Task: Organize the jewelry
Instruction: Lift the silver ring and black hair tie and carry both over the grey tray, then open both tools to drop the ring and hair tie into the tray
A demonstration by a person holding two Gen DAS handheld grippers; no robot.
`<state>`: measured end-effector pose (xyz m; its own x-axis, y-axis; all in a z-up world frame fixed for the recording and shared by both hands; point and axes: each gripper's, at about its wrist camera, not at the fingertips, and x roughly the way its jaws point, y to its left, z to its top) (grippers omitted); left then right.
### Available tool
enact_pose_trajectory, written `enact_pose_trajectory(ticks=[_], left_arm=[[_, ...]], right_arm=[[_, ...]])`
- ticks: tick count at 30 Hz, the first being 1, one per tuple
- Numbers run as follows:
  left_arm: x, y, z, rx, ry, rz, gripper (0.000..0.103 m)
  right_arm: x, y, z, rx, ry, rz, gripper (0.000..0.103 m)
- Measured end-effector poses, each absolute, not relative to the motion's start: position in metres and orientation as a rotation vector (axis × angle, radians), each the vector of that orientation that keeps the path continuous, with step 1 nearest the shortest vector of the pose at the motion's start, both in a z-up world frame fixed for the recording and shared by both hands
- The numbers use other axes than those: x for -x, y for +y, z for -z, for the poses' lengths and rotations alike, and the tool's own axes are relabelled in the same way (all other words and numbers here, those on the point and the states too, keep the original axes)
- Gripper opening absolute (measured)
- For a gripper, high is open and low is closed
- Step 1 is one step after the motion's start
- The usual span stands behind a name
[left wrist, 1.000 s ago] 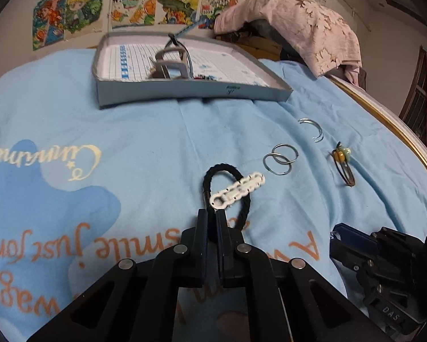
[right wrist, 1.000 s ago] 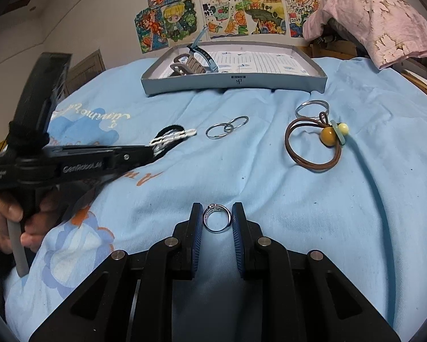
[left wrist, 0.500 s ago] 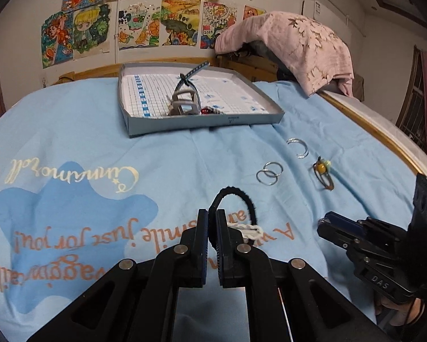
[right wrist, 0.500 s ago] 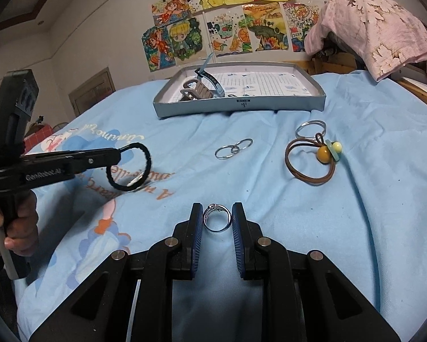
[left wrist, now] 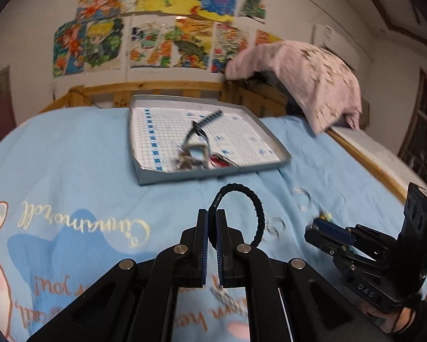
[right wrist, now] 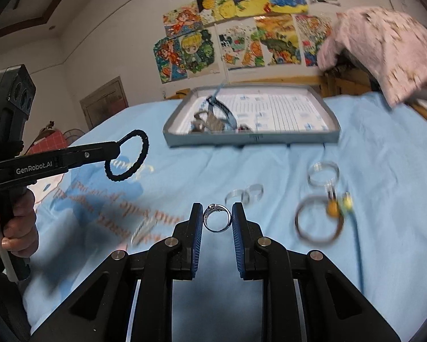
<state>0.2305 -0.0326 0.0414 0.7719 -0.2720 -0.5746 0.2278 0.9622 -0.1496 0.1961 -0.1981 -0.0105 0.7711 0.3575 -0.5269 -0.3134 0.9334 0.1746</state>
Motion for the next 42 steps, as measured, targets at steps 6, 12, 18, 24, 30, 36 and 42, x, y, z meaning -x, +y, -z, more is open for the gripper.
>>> enact_pose_trajectory(ticks=[6,12,18,24,30,36,42], left_arm=[[-0.284,-0.009,-0.05,0.149,0.621,0.175,0.005],[-0.351,0.001,-0.042,0.19,0.631,0.098,0.005],[-0.389,0.002,-0.017,0.179,0.69,0.065,0.005],[-0.393,0.005,0.001,0.19,0.712,0.06,0.006],[-0.39,0.002,0.002,0.188,0.737,0.07,0.006],[-0.376,0.005,-0.004,0.209,0.738,0.069,0.006],[-0.349,0.004,-0.014,0.245,0.712,0.083,0.006]], right_arm=[[-0.255,-0.182,-0.009,-0.007,0.528,-0.358,0.018],[-0.325,-0.161,-0.018,-0.008,0.512,-0.342,0.018],[-0.375,-0.145,-0.004,0.005,0.565,-0.31,0.018],[-0.393,-0.139,0.014,0.005,0.629,-0.307,0.018],[-0.4,-0.134,0.02,0.035,0.675,-0.314,0.019],[-0.387,-0.144,0.005,0.027,0.623,-0.284,0.041],[-0.351,-0.173,-0.025,-0.005,0.542,-0.264,0.06]])
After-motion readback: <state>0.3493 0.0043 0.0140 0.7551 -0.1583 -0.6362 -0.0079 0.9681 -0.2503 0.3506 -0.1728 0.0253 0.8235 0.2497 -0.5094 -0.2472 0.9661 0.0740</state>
